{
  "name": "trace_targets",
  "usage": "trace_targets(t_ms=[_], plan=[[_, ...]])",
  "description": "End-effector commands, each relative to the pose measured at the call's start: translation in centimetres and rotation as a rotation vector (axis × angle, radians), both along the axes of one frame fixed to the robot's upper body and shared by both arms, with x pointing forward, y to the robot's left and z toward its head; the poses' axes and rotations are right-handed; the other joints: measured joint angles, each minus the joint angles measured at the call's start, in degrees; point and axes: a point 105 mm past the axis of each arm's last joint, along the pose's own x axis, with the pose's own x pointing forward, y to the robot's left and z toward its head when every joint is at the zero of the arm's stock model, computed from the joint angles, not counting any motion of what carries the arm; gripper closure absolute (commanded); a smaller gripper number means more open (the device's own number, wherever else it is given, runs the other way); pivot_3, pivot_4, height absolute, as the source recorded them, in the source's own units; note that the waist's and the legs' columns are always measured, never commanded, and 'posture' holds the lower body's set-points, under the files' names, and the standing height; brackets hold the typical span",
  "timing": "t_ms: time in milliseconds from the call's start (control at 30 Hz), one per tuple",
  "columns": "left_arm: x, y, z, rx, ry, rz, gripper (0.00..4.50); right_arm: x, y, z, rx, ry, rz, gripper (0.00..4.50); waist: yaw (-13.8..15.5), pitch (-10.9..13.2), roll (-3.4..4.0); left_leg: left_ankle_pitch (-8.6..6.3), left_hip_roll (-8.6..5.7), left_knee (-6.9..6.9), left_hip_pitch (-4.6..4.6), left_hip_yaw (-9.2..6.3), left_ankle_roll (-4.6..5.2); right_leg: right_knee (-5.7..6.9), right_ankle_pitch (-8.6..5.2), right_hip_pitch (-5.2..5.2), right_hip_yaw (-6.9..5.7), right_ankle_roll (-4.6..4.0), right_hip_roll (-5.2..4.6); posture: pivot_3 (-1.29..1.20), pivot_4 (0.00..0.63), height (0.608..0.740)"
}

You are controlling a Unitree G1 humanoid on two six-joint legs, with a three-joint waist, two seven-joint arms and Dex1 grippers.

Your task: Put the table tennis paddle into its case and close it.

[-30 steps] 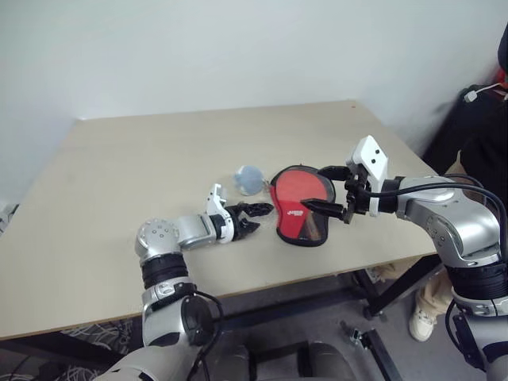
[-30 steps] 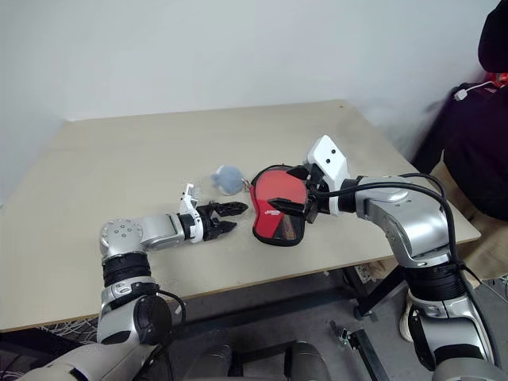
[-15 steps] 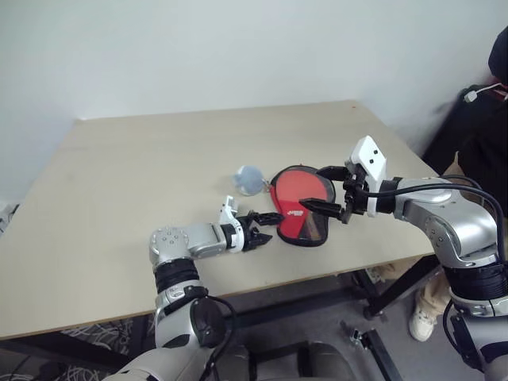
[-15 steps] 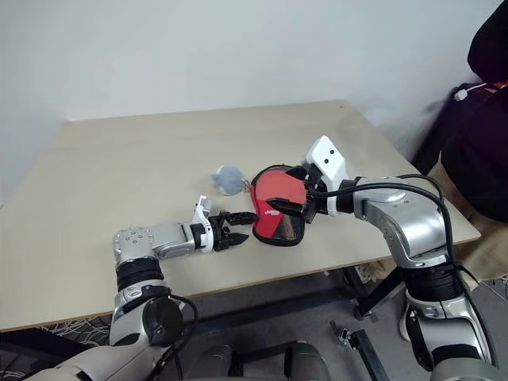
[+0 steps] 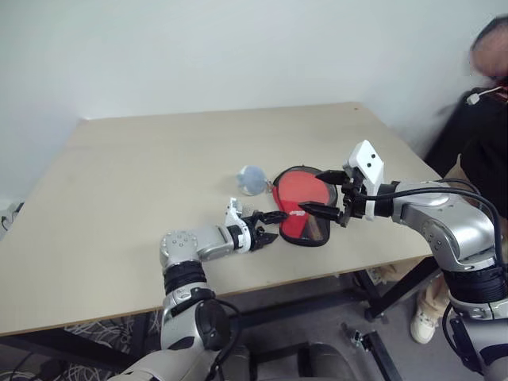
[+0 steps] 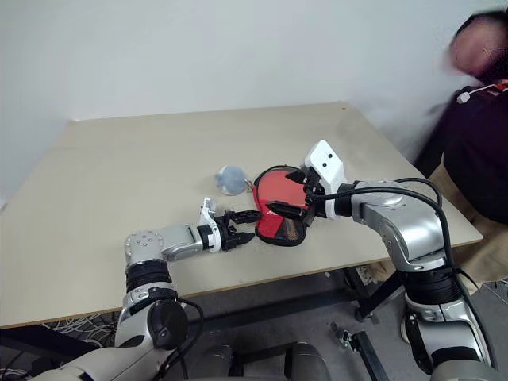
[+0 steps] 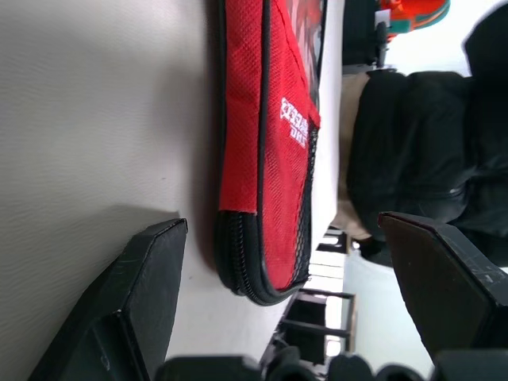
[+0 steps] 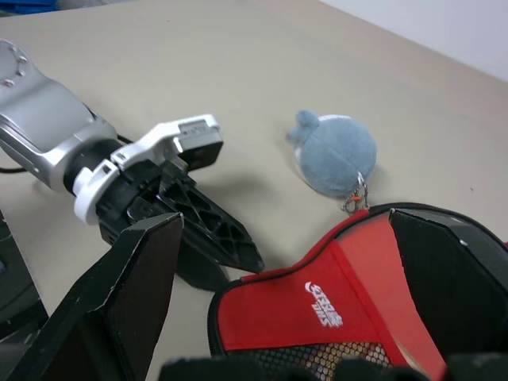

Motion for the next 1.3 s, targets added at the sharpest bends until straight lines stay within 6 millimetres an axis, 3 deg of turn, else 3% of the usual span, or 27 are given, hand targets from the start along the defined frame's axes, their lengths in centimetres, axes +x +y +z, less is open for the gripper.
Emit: trace_targets(t_ms=[33,667,800,1233,1300], plan=[[0.2,-1.5,0.6,-0.030,-0.016,-0.036,0.37,-0.3,0.4,1.2,0.020,-0.046,0.015,0.00,0.01,0.00,0.00,0.00,0.00,0.00,0.00,-0.01,0.00,-0.01,0.01,0.00,0.00,0.01,0.00,0.00,0.000,0.740],[1.2,-2.6,1.4,-0.124,-0.062,-0.005,0.37,-0.7,1.1,0.8,0.025,-0.027,0.034,0.00,-0.03,0.00,0.00,0.00,-0.01,-0.01,-0.03,-0.03,0.01,-0.01,0.01,-0.02,0.00,0.03,0.01,0.00,0.000,0.740],[1.3,-2.3,1.2,-0.113,-0.059,0.005,1.10,-0.7,1.1,0.7,0.025,-0.025,0.035,0.00,-0.05,0.00,0.00,0.00,0.00,-0.02,-0.04,-0.04,0.01,-0.02,0.01,-0.04,0.00,0.03,0.01,0.00,0.000,0.740],[1.3,-2.2,1.3,-0.098,-0.065,0.011,4.44,0.0,0.8,0.9,0.018,-0.016,0.015,0.00,-0.11,0.01,-0.01,0.00,0.00,-0.04,-0.05,-0.03,0.01,-0.02,0.01,-0.07,0.00,0.04,0.01,0.00,0.000,0.740],[1.4,-2.1,1.4,-0.088,-0.070,0.015,4.48,0.2,0.7,0.9,0.014,-0.013,0.010,0.00,-0.12,0.01,-0.01,0.00,0.00,-0.04,-0.05,-0.03,0.01,-0.02,0.01,-0.07,0.00,0.03,0.01,0.00,0.000,0.740]])
